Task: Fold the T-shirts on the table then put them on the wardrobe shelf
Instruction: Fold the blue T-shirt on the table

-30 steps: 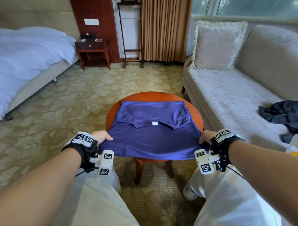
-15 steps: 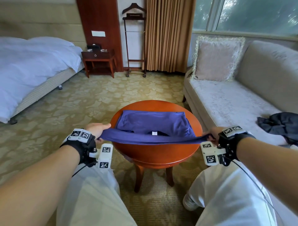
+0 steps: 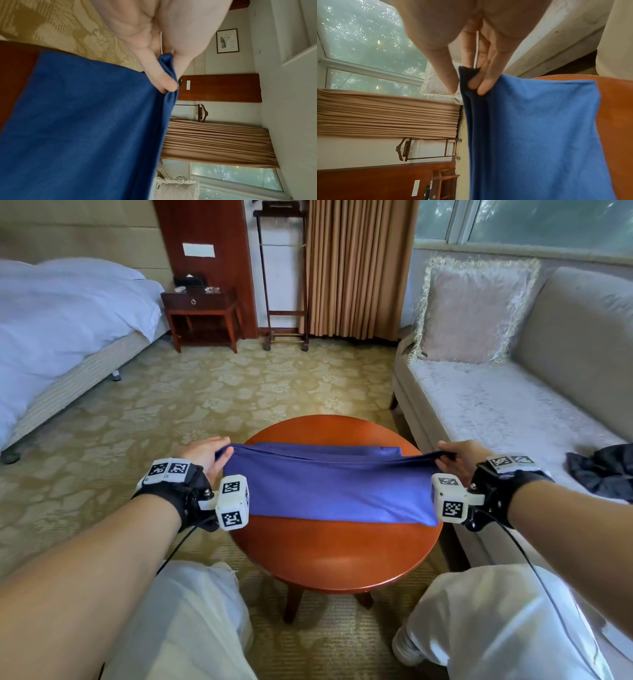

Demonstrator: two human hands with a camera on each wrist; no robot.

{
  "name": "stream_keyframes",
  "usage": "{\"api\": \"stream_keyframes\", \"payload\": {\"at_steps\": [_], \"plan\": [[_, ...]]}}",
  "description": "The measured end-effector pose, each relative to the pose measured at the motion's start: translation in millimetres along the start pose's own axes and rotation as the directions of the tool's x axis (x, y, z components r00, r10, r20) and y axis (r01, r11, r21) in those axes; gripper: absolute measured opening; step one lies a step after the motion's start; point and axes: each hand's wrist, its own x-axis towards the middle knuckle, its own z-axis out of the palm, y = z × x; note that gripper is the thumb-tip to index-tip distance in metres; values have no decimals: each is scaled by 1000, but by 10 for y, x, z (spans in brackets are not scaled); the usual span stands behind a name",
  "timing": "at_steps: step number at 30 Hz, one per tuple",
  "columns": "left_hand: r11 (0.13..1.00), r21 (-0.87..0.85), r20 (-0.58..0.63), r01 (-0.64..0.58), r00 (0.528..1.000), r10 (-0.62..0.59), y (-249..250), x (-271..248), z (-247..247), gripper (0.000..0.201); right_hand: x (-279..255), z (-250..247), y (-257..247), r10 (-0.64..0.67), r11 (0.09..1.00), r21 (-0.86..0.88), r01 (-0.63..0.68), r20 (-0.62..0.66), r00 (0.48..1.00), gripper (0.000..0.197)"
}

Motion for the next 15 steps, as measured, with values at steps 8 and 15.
{"api": "stream_keyframes", "payload": {"at_steps": [8, 15], "plan": [[984, 29, -117, 178, 978, -174, -190, 749, -37, 6, 648, 217, -30, 4, 982, -190, -10, -28, 1000, 32], [874, 391, -364, 290, 920, -143, -250, 1094, 68, 20, 1193, 339, 10, -6, 969, -245, -33, -159, 987, 17]]}}
